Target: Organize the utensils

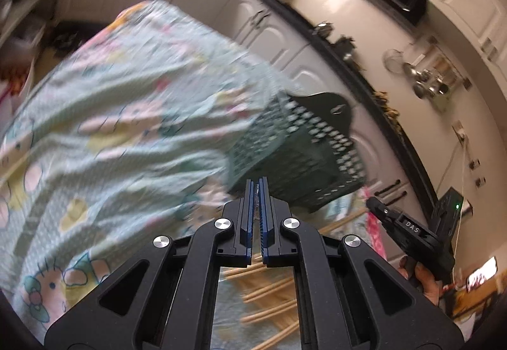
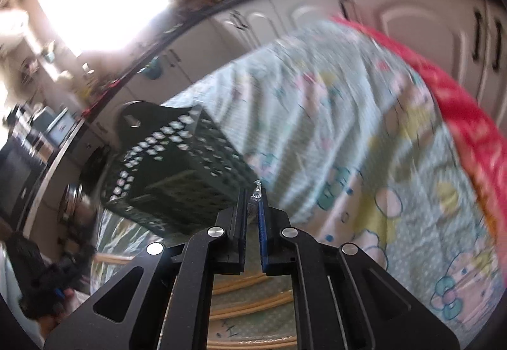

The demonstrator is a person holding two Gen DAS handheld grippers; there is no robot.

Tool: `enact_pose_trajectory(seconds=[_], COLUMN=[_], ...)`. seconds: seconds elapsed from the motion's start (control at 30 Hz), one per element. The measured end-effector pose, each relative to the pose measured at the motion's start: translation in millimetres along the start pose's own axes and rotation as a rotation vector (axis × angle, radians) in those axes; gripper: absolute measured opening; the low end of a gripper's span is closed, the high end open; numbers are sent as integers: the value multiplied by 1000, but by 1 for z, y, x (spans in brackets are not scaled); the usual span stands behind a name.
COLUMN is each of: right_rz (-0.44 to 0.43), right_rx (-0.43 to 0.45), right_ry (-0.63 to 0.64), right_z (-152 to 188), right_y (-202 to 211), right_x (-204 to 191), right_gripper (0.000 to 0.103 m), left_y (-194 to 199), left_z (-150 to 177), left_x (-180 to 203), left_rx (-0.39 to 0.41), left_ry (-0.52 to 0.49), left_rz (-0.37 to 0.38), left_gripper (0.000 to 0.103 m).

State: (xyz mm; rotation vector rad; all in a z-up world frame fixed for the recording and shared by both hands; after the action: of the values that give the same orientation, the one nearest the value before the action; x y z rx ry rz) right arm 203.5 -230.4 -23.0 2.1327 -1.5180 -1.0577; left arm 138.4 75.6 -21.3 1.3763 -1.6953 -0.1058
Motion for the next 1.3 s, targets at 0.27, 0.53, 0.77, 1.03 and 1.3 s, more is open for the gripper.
enact_pose_trajectory(seconds=[0.27,0.53,0.77,1.03,1.3], right_rz=[-49,-129,-170,-215,-226], right_rx=[73,133,185,274,377], right_ry=[201,279,314,353,377], right_z=[-6,-20,-36,-62,-95], right_y=[28,62,90,126,151], right_x=[-47,-80,-97,-116,-130], right_gripper=[6,5,5,5,5], left_y=[8,25,44,73,85], left_z=[-15,-31,-48,-77,-108], left_x=[52,102,133,159,178], left_rx=[33,71,112,191,253], left_ry=[-132,-243,-291,-310,-321], left_rz=[71,165,239,316,344], left_gripper=[0,0,0,0,0])
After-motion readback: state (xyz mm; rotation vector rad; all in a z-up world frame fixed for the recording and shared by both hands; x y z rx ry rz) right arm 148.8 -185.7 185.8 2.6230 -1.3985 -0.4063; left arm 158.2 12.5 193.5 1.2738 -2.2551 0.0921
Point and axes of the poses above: each gripper's, at about its wrist camera, not at the fingertips, and y roughly against the way its jaws point, x to its right, z to its underside, the point moved 1 cm from there along -y, roughly the way its jaws point, and after that the axes turned 1 degree about y, right-handed, at the moved point
